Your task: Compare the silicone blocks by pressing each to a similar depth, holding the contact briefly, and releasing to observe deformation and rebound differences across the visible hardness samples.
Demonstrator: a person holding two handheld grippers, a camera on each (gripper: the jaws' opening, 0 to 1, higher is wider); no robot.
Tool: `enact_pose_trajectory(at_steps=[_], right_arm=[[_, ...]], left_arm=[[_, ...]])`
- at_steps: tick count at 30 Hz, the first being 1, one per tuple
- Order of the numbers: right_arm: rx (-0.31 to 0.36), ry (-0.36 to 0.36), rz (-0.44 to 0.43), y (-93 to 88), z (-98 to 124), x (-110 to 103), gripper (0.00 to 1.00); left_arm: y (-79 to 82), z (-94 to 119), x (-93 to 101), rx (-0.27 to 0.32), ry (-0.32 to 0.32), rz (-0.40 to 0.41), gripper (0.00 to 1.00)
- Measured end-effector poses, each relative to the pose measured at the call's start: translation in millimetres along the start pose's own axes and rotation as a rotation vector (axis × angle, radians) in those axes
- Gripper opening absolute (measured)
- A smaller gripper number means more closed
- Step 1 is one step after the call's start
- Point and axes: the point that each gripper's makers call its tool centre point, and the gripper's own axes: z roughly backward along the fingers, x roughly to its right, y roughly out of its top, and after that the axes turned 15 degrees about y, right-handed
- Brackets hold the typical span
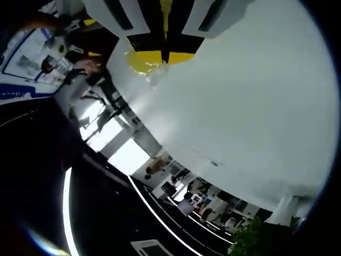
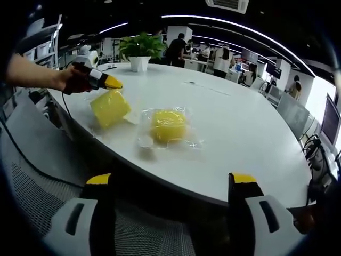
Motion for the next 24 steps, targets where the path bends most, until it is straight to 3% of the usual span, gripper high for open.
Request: enact_pose_trajectory(at_steps=[8,13,16,24], right_arm=[[0.014,0.02,-0.016,1.9,0,-3,0.81],[0.062,0.032,0.003,11.6,1,-6,0.82],[0.073,0.049,0.001,13.4,2,-8,0.82],[0.121,0.072,-0.044,24.9,8,-8,0.84]], left_arm=[[4.1,12,24.4,0.038,-0.046,-0.037,0.0],[14.5,23,43.7,0.078,-0.093,-0.036,0.0],[13.1,29,57.9,0.064,-0.118,-0.109,0.0],[16.6,48,95.1,0.09,-0.205,-0.145,0.0]])
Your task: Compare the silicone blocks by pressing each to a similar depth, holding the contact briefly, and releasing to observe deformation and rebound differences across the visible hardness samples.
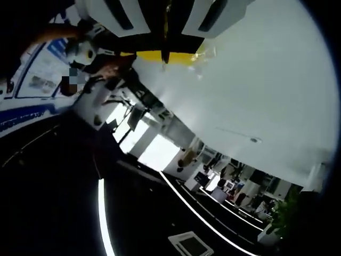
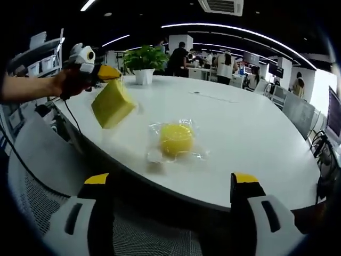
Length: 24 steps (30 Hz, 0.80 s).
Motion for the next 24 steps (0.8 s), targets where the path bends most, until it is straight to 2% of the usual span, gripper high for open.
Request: enact_pose_trajectory(at_steps=[4,11,13,16,18,22,24], right_arm=[[0.018,0.024,0.055,14.1,1,-5,0.79],[0.1,0.184,0.088,52.6,-5,-36,0.78],[0.112,0.223,0.089,61.3,-5,-44,0.76],[0.118,0.237,0.129,73.1,-8,-54,0.72],[0.146,0.274,0.13,84.5,-9,-63,0.71],[0.191,0.341,0.153,107.7,-10,-82,0.69],[0.215,0.372,0.138,116.8,-9,-90,0.67]], left_arm=[[-1.2,2,8.5,0.016,-0.015,0.01,0.0],[0.5,14,43.5,0.041,-0.11,-0.032,0.0],[4.8,19,56.3,0.052,-0.146,-0.053,0.0],[18.4,28,74.0,0.097,-0.204,-0.041,0.0],[23.7,33,83.4,0.117,-0.231,-0.068,0.0],[28.8,46,102.6,0.137,-0.31,-0.087,0.0],[30.0,50,107.7,0.138,-0.321,-0.098,0.0]])
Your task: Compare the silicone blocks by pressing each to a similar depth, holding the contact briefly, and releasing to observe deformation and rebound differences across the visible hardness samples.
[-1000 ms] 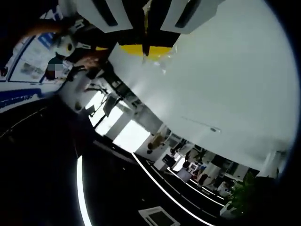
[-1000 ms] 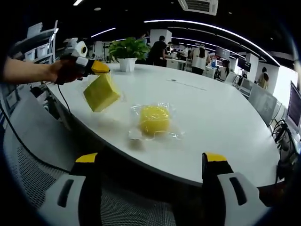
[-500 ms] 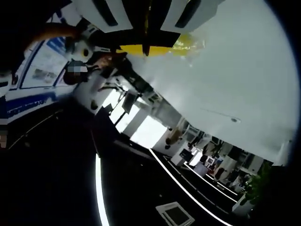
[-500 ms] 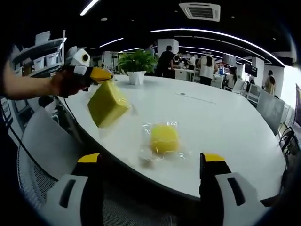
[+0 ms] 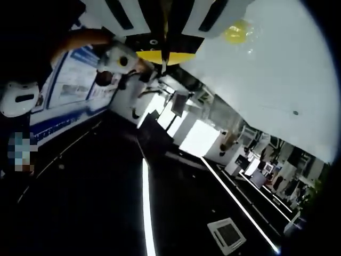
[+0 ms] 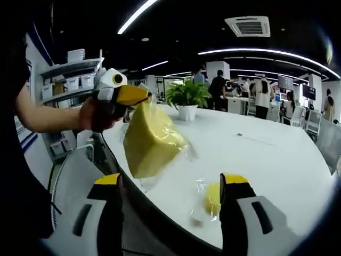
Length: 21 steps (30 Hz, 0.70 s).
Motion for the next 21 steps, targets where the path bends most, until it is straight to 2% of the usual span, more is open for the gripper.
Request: enact_pose_trajectory(at_steps=[2,5,9,10,16,19,21], right_arm=[[0.02,0.029,0.003,10.5,-3,-6,0.66],[0.012,0.063,0.02,21.0,-9,-15,0.63],[0.091,0.134,-0.021,42.5,-15,-29,0.55],[0.087,0.123,-0.03,42.4,-15,-27,0.54],[0.136,0.163,-0.051,54.0,-18,-31,0.48],[0.192,0.237,-0.092,65.5,-17,-43,0.43],[0.185,0.255,-0.071,67.3,-19,-48,0.35]], left_arm=[[3.1,2,7.6,0.003,-0.017,-0.012,0.0],[9.0,7,18.7,0.011,-0.052,-0.001,0.0],[13.9,12,31.5,0.025,-0.084,-0.005,0.0],[17.6,15,34.2,0.04,-0.091,0.0,0.0],[24.4,20,41.8,0.063,-0.096,-0.016,0.0],[30.5,23,45.8,0.091,-0.109,-0.006,0.0],[31.7,22,47.1,0.099,-0.108,-0.009,0.0]])
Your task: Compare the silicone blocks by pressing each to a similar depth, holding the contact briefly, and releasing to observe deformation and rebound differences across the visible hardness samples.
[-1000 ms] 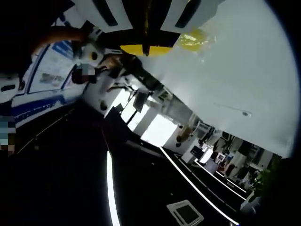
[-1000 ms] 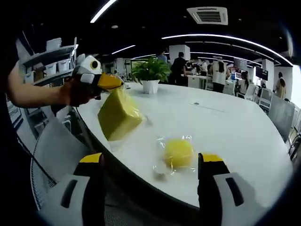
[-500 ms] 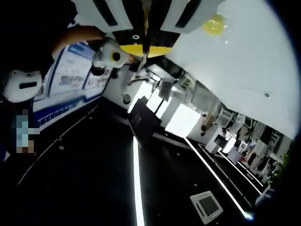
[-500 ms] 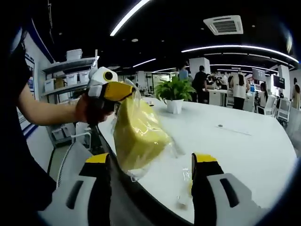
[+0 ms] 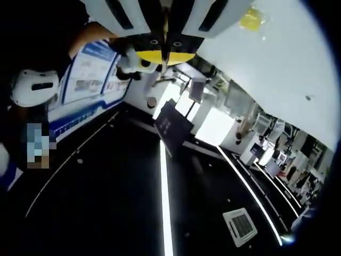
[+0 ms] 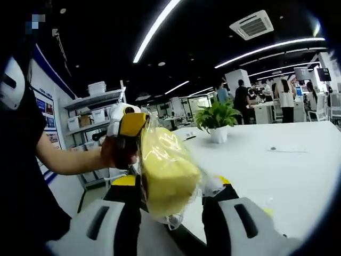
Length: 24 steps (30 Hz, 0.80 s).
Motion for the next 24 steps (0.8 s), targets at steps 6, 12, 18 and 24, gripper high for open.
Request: enact_pose_trajectory(at_steps=[6,12,18,24], right_arm=[[0.025,0.008,-0.008,5.9,-1,-2,0.31],[0.052,0.013,-0.016,13.0,0,-5,0.25],[0.031,-0.037,-0.001,12.7,1,1,0.2],[0.027,-0.045,-0.048,15.4,1,3,0.14]], left_arm=[[3.5,0,3.4,0.007,-0.005,0.005,0.0],[6.5,1,4.7,0.013,-0.006,0.012,0.0],[5.5,-1,-0.3,0.015,0.016,0.027,0.0],[8.5,-2,-2.2,0.031,0.03,0.039,0.0]])
